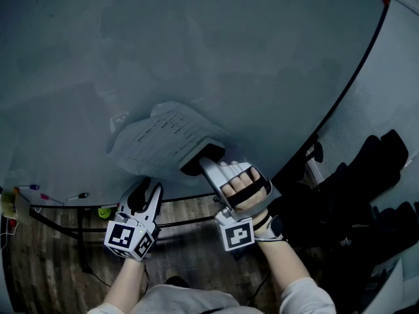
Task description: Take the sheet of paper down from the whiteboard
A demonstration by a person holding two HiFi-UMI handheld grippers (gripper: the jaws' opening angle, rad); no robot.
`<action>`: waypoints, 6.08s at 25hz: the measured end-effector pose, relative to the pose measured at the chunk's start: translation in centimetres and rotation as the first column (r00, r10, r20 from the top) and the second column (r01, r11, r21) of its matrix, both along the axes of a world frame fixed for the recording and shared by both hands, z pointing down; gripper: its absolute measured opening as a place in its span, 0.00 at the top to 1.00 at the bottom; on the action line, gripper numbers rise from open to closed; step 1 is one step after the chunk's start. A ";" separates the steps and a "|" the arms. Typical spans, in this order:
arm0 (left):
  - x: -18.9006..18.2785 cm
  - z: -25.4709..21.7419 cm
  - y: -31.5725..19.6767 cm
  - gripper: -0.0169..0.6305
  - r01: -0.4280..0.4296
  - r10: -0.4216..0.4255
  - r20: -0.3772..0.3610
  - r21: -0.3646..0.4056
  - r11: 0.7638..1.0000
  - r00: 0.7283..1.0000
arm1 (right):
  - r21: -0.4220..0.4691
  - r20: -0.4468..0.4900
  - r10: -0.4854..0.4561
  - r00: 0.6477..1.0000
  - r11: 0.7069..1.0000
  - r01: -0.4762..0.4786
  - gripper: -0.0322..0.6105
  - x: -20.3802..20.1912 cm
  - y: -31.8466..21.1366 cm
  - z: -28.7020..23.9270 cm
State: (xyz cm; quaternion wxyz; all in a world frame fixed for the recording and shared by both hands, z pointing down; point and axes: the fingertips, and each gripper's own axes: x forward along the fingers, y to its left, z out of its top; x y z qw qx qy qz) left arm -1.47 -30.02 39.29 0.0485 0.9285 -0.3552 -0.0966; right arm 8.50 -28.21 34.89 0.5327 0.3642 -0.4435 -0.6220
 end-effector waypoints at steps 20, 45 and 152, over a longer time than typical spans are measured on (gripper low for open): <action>0.7 -1.2 -0.6 0.78 -0.021 0.021 -0.041 0.001 1.000 0.999 | -0.180 -0.117 0.013 0.993 0.983 -0.034 0.49 -0.8 -1.0 0.4; 0.8 -2.2 -1.4 0.92 -0.034 0.035 -0.112 0.006 0.999 0.993 | -0.164 0.010 -0.069 0.998 0.984 0.070 0.49 -1.5 -0.6 0.4; -1.8 0.8 -0.4 0.95 0.019 -0.052 -0.215 -0.152 0.988 0.975 | -0.058 0.168 -0.004 0.986 0.998 0.014 0.58 0.7 0.8 -2.8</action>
